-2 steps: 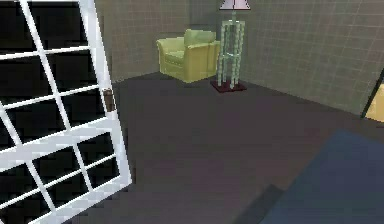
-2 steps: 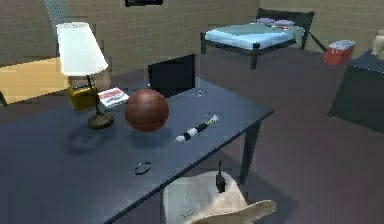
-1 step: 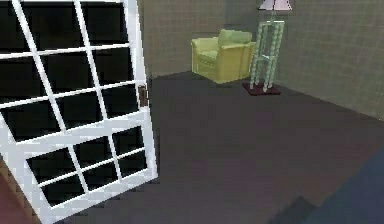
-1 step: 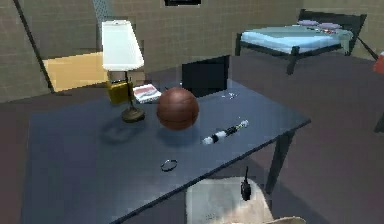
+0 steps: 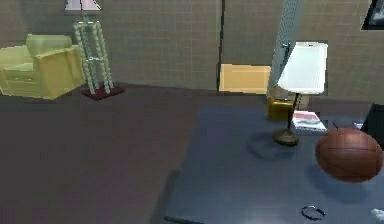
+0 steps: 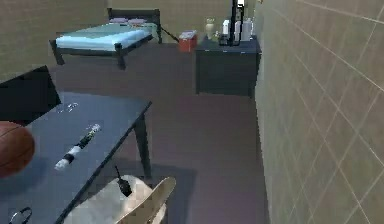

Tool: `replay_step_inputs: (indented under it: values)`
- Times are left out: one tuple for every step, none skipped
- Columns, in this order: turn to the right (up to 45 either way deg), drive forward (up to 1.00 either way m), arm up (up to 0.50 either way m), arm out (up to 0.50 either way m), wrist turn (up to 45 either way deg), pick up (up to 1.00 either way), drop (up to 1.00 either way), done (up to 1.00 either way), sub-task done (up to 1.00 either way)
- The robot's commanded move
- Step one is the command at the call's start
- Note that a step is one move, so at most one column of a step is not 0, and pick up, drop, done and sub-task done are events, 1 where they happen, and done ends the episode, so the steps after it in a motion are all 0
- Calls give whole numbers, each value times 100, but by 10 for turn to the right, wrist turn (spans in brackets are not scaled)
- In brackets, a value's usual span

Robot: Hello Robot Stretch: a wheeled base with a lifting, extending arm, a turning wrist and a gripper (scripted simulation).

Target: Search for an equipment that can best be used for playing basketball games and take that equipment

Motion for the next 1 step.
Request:
replay_step_inputs:
  values:
    - [450, 0, 0, 0, 0, 0, 0, 0, 0]
